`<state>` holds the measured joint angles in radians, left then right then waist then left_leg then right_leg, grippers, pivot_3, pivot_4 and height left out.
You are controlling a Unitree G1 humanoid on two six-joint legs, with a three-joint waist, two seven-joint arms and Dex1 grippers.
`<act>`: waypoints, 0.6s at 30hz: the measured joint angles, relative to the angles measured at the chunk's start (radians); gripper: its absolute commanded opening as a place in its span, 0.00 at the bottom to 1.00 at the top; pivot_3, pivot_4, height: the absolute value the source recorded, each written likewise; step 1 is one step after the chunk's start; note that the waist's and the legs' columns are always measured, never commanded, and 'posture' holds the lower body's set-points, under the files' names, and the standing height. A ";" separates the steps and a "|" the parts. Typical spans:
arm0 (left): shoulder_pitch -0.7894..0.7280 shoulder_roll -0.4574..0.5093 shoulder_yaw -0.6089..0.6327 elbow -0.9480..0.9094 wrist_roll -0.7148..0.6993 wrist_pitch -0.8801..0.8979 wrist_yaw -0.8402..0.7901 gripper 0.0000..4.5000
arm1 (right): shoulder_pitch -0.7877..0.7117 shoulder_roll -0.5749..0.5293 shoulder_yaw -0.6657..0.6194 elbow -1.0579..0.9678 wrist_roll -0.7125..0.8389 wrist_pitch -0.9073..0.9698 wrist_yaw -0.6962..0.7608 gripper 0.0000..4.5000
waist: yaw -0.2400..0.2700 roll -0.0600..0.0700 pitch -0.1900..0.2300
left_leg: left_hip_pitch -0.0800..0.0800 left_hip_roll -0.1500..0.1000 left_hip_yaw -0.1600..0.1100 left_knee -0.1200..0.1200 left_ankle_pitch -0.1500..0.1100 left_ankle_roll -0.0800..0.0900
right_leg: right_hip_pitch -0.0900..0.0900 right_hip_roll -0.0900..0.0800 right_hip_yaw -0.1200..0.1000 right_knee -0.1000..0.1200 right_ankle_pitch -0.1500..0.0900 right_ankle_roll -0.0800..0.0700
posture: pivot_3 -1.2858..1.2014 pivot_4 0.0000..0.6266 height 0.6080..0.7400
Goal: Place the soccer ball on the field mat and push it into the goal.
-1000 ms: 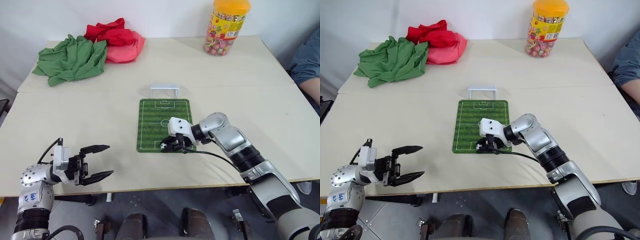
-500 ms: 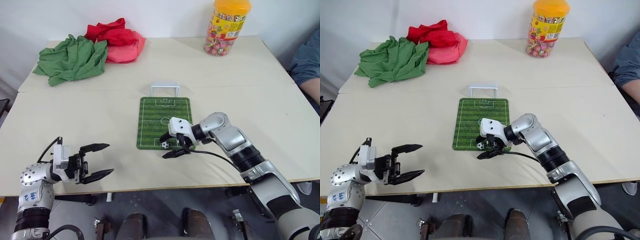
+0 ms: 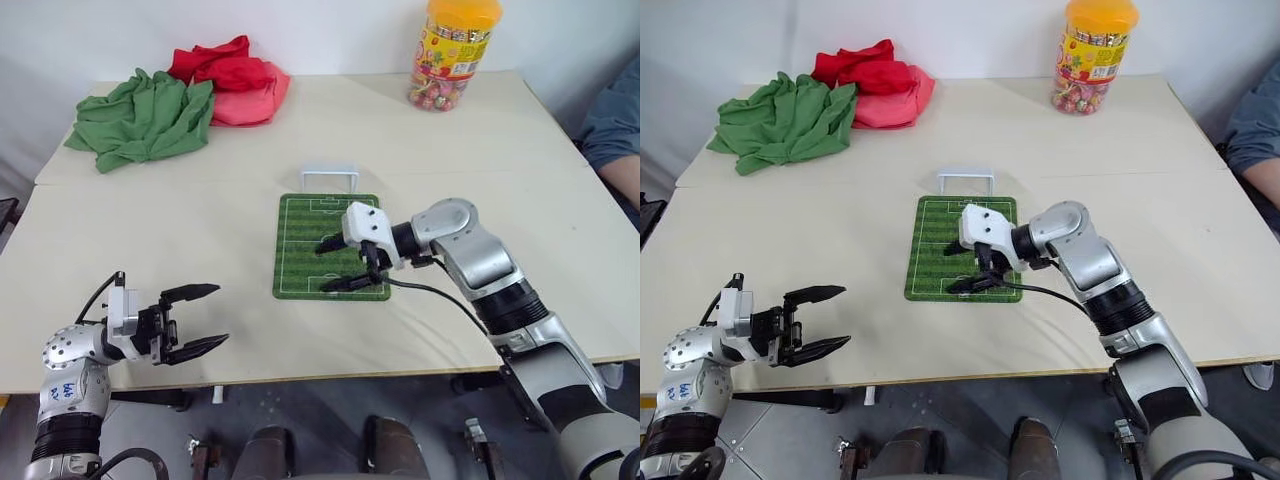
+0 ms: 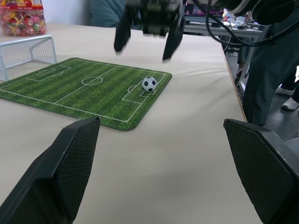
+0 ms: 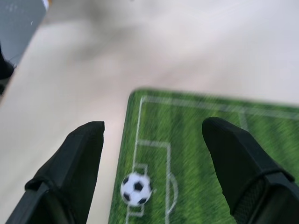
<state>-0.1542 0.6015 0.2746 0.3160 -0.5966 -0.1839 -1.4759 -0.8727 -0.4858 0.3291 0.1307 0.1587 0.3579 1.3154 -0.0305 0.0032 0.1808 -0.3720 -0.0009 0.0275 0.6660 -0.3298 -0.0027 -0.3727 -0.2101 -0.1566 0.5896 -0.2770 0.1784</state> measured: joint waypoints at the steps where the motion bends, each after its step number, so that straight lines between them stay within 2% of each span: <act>1: -0.005 -0.001 -0.001 0.002 0.000 0.000 0.000 1.00 | 0.010 -0.011 -0.015 -0.030 0.017 0.025 0.000 0.71 | 0.002 0.000 0.000 | 0.000 0.000 0.000 0.000 0.000 0.000 | 0.000 0.000 0.000 0.000 0.000 0.000 | 0.52 0.24 1.00; 6: -0.026 -0.002 -0.002 0.015 0.000 0.000 -0.009 1.00 | 0.124 -0.094 -0.096 -0.193 0.114 0.102 0.012 0.37 | 0.004 -0.001 0.000 | -0.001 0.000 0.000 0.000 0.000 0.000 | 0.000 0.000 0.000 -0.001 0.000 0.000 | 0.52 0.24 1.00; 11: -0.085 -0.001 -0.012 0.062 0.001 0.001 -0.024 1.00 | 0.266 -0.158 -0.122 -0.390 0.163 0.184 -0.046 0.00 | 0.002 -0.001 0.000 | 0.000 0.000 0.001 0.000 0.000 0.000 | 0.000 0.000 0.000 0.000 0.000 0.000 | 0.52 0.24 1.00; 18: -0.117 0.008 -0.022 0.101 0.000 0.016 -0.026 1.00 | 0.390 -0.165 -0.089 -0.475 0.179 0.210 -0.109 0.00 | 0.003 -0.002 -0.001 | 0.000 0.000 0.002 0.000 0.000 0.000 | 0.000 0.000 0.001 0.000 0.000 0.000 | 0.52 0.24 1.00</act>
<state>-0.2713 0.6091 0.2530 0.4172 -0.5969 -0.1676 -1.5016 -0.4824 -0.6504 0.2404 -0.3438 0.3375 0.5684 1.2068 -0.0274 0.0009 0.1803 -0.3721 -0.0007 0.0292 0.6660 -0.3301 -0.0026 -0.3731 -0.2101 -0.1560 0.5893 -0.2769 0.1782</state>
